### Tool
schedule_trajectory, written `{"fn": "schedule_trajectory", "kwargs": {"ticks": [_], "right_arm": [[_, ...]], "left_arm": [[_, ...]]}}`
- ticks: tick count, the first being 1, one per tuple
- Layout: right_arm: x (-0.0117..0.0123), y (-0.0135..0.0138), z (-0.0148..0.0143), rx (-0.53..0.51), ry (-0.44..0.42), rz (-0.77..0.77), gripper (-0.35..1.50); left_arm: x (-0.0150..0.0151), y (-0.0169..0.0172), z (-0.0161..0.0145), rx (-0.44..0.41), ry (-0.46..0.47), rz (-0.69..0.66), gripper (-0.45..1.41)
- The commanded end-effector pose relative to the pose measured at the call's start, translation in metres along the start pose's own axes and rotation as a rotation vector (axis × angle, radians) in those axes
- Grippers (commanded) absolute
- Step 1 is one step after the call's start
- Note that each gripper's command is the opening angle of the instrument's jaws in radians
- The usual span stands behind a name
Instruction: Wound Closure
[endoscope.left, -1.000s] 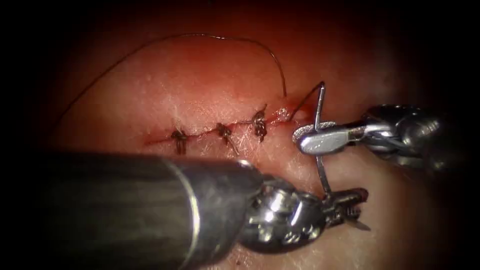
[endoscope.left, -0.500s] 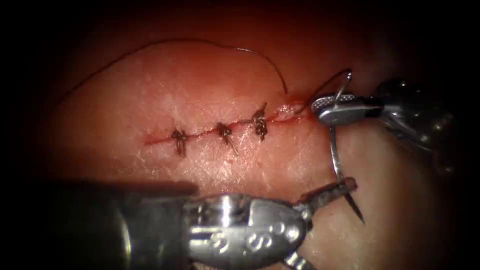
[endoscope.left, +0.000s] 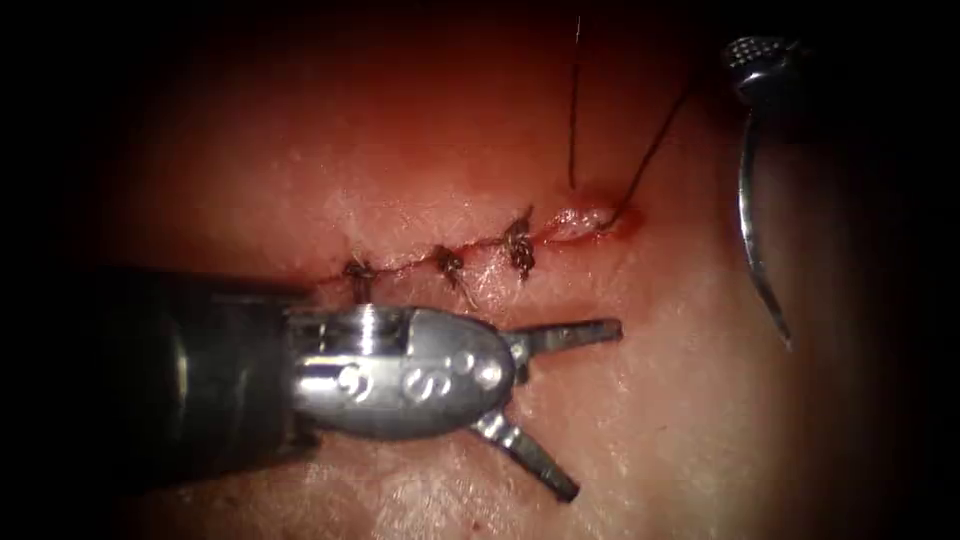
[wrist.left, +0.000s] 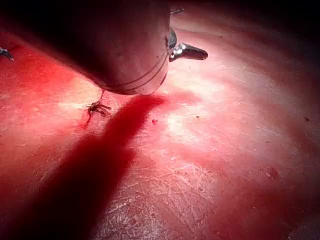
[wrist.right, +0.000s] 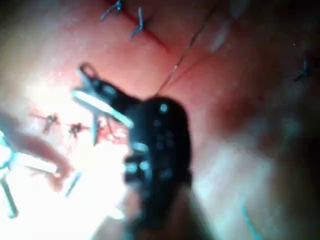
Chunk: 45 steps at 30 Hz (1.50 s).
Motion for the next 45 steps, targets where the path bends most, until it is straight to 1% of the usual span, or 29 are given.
{"fn": "schedule_trajectory", "kwargs": {"ticks": [1,3,7,8,10,11,13,15,16,18,23,25,30,37,41,45], "right_arm": [[0.0003,0.0001,0.0003,-0.013,0.014,-0.015,-0.35],[0.0004,0.0000,0.0003,-0.027,0.016,-0.035,-0.35],[-0.0012,0.0001,0.0011,-0.035,0.017,-0.074,-0.35],[-0.0016,0.0002,0.0013,-0.037,0.015,-0.096,-0.35],[-0.0026,0.0005,0.0018,-0.045,0.008,-0.136,-0.35],[-0.0030,0.0006,0.0020,-0.046,0.007,-0.152,-0.35],[-0.0038,0.0008,0.0022,-0.048,0.002,-0.171,-0.35],[-0.0050,0.0011,0.0025,-0.063,-0.021,-0.228,-0.35],[-0.0050,0.0011,0.0025,-0.063,-0.021,-0.228,-0.35],[-0.0059,0.0013,0.0028,-0.068,-0.039,-0.252,-0.35],[-0.0073,0.0018,0.0029,-0.079,-0.060,-0.281,-0.35],[-0.0076,0.0020,0.0027,-0.090,-0.062,-0.286,-0.35],[-0.0073,0.0020,0.0025,-0.101,-0.069,-0.302,-0.35],[-0.0075,0.0021,0.0026,-0.105,-0.091,-0.352,-0.35],[-0.0082,0.0023,0.0026,-0.107,-0.107,-0.405,-0.35],[-0.0095,0.0025,0.0030,-0.107,-0.116,-0.471,-0.35]], "left_arm": [[-0.0006,-0.0004,0.0009,0.009,-0.003,-0.009,0.81],[-0.0012,-0.0014,0.0010,0.019,-0.005,-0.030,0.72],[-0.0016,-0.0039,0.0015,0.048,-0.011,-0.082,0.52],[-0.0018,-0.0048,0.0016,0.052,-0.011,-0.102,0.42],[-0.0021,-0.0059,0.0019,0.056,-0.010,-0.133,0.04],[-0.0024,-0.0065,0.0020,0.058,-0.015,-0.157,-0.07],[-0.0027,-0.0072,0.0022,0.057,-0.032,-0.186,-0.08],[-0.0034,-0.0082,0.0024,0.067,-0.051,-0.221,-0.10],[-0.0034,-0.0082,0.0024,0.067,-0.051,-0.221,-0.10],[-0.0039,-0.0087,0.0025,0.082,-0.073,-0.232,-0.15],[-0.0049,-0.0092,0.0028,0.095,-0.110,-0.251,-0.15],[-0.0056,-0.0094,0.0031,0.099,-0.130,-0.255,-0.13],[-0.0066,-0.0100,0.0035,0.104,-0.151,-0.252,-0.13],[-0.0086,-0.0119,0.0041,0.122,-0.185,-0.246,-0.13],[-0.0095,-0.0127,0.0045,0.127,-0.197,-0.242,-0.15],[-0.0108,-0.0131,0.0049,0.131,-0.221,-0.234,-0.15]]}}
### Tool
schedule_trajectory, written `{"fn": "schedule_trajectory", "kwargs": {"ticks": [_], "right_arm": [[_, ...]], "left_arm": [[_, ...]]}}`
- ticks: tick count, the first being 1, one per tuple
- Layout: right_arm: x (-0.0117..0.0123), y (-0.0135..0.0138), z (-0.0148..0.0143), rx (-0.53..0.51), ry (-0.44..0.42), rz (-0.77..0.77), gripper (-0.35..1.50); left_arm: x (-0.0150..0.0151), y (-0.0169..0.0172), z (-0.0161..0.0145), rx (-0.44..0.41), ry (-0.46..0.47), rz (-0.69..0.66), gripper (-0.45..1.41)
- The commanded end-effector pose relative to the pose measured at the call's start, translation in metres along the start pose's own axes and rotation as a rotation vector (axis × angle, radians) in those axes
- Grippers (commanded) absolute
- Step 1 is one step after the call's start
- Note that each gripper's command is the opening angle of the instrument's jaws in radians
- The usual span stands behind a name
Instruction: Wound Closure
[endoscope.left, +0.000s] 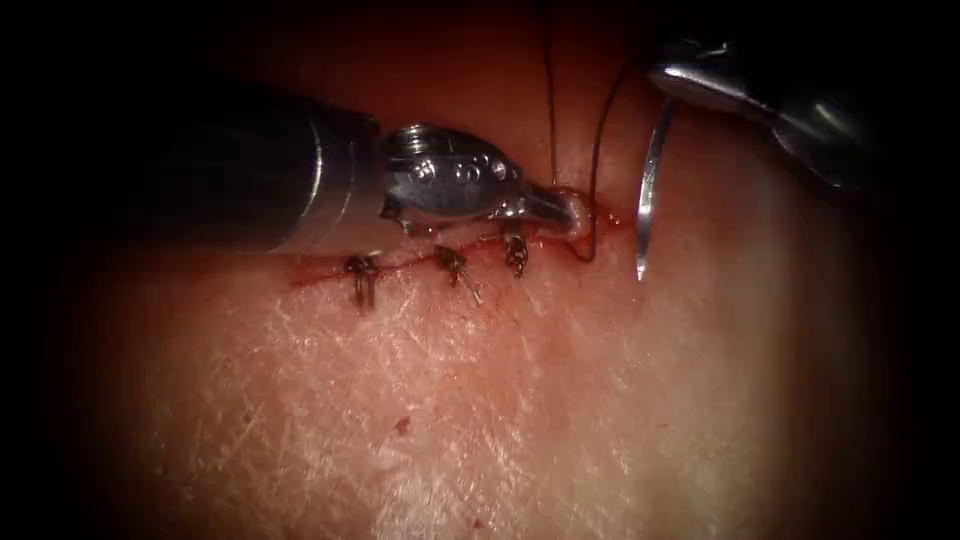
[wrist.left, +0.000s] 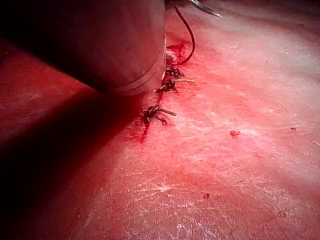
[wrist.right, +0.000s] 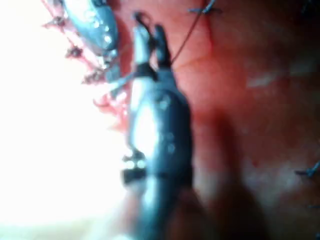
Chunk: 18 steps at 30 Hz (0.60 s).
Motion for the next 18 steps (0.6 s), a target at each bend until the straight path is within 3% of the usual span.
{"fn": "schedule_trajectory", "kwargs": {"ticks": [1,18], "right_arm": [[-0.0010,-0.0001,0.0008,0.004,0.003,-0.022,-0.35],[-0.0039,-0.0004,0.0027,-0.002,-0.030,-0.236,-0.35]], "left_arm": [[-0.0002,-0.0002,0.0010,0.001,-0.002,0.004,-0.17],[-0.0037,-0.0027,0.0020,0.016,-0.032,0.016,-0.20]]}}
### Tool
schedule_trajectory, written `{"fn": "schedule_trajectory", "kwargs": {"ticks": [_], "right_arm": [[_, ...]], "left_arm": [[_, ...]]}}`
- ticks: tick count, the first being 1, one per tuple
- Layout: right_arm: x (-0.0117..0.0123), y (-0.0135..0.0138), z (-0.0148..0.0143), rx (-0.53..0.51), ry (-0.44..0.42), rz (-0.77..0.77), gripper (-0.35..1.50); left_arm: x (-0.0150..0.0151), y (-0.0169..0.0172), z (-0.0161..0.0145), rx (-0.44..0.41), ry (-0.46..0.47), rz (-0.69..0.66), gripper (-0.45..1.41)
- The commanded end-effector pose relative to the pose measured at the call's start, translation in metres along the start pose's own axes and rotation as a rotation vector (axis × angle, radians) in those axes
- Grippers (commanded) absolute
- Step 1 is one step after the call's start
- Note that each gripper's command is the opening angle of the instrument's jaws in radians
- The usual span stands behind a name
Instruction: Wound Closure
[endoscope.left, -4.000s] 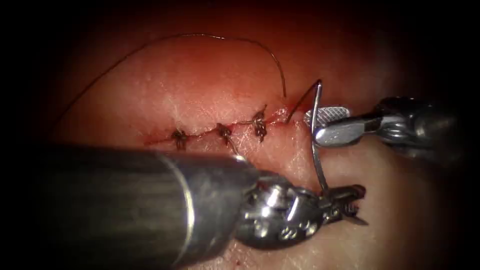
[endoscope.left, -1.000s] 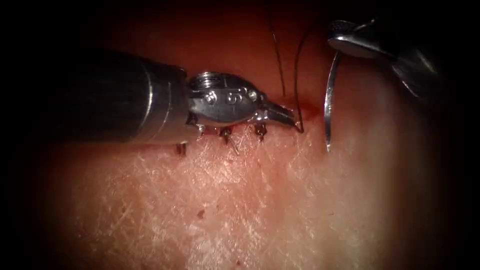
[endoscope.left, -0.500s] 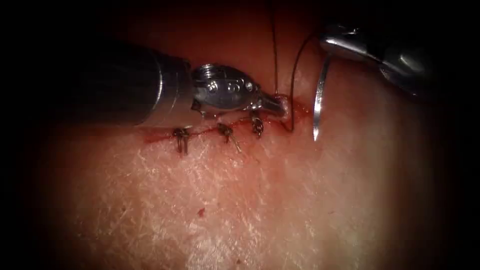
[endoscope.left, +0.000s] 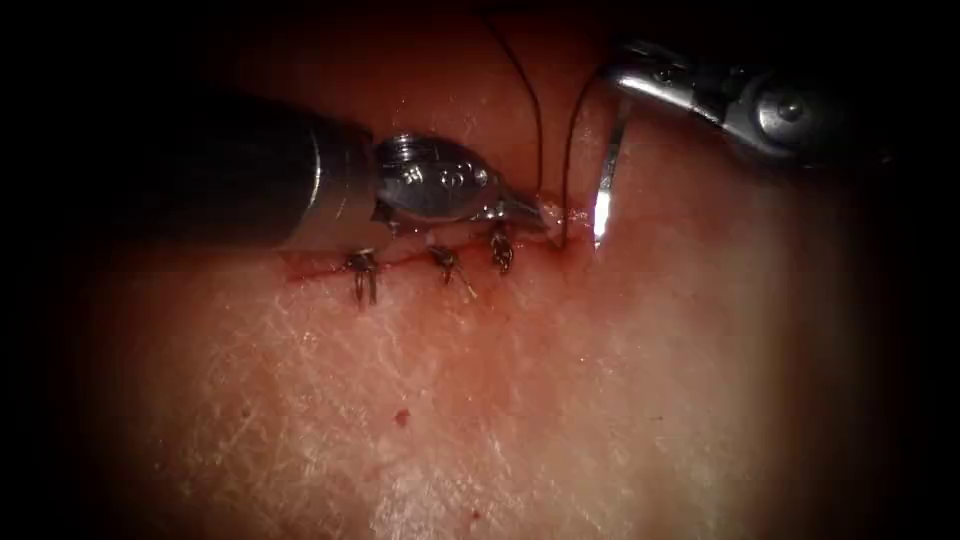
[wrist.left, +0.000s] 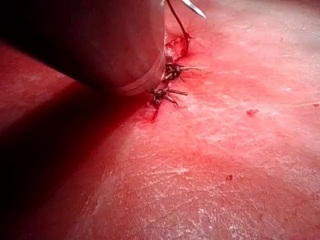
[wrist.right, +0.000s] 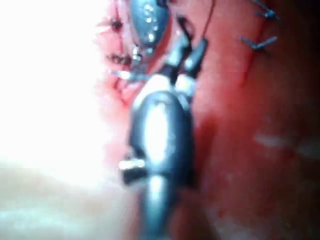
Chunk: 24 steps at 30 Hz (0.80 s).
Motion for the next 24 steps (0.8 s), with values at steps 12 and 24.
{"fn": "schedule_trajectory", "kwargs": {"ticks": [12,24], "right_arm": [[-0.0045,-0.0015,0.0023,0.017,-0.051,-0.134,-0.35],[-0.0055,-0.0026,0.0025,0.047,-0.086,-0.202,-0.35]], "left_arm": [[0.0003,0.0005,0.0006,0.002,-0.002,-0.005,-0.28],[0.0006,0.0008,0.0002,-0.001,-0.004,-0.009,-0.33]]}}
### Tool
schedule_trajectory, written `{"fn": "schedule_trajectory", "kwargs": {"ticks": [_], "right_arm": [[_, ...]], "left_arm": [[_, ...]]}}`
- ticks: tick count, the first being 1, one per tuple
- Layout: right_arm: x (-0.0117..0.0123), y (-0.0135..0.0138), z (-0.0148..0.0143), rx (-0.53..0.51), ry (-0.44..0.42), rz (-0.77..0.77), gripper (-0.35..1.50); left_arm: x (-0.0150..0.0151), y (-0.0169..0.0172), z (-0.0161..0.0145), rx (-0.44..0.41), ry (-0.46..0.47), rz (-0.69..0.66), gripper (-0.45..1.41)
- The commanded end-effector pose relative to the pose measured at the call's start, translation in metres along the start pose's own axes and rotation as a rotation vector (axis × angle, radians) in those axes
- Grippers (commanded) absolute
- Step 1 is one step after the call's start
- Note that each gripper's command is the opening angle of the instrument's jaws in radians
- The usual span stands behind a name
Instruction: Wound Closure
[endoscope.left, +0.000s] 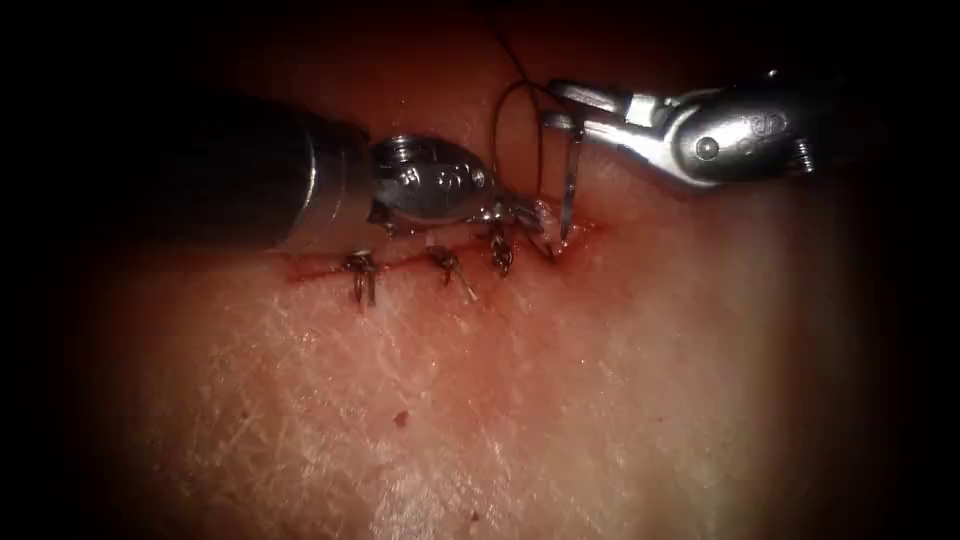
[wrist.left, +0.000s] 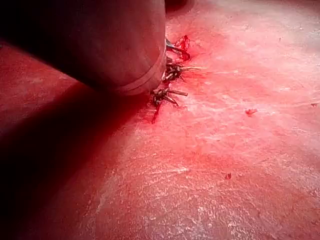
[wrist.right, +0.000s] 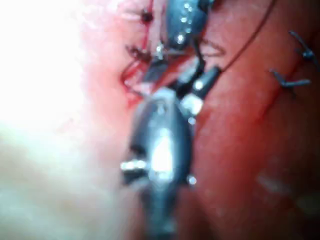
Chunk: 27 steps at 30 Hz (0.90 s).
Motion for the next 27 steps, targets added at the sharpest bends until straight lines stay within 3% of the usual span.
{"fn": "schedule_trajectory", "kwargs": {"ticks": [1,17,27], "right_arm": [[-0.0004,-0.0005,0.0008,0.000,0.003,0.000,-0.35],[0.0007,-0.0023,0.0015,0.097,0.029,-0.013,-0.35],[0.0008,-0.0016,0.0000,0.160,0.005,0.010,-0.35]], "left_arm": [[0.0000,-0.0002,0.0008,-0.001,0.001,0.001,-0.33],[0.0012,0.0004,-0.0008,-0.016,0.003,0.019,-0.37],[0.0044,0.0030,-0.0030,-0.026,0.003,0.058,-0.40]]}}
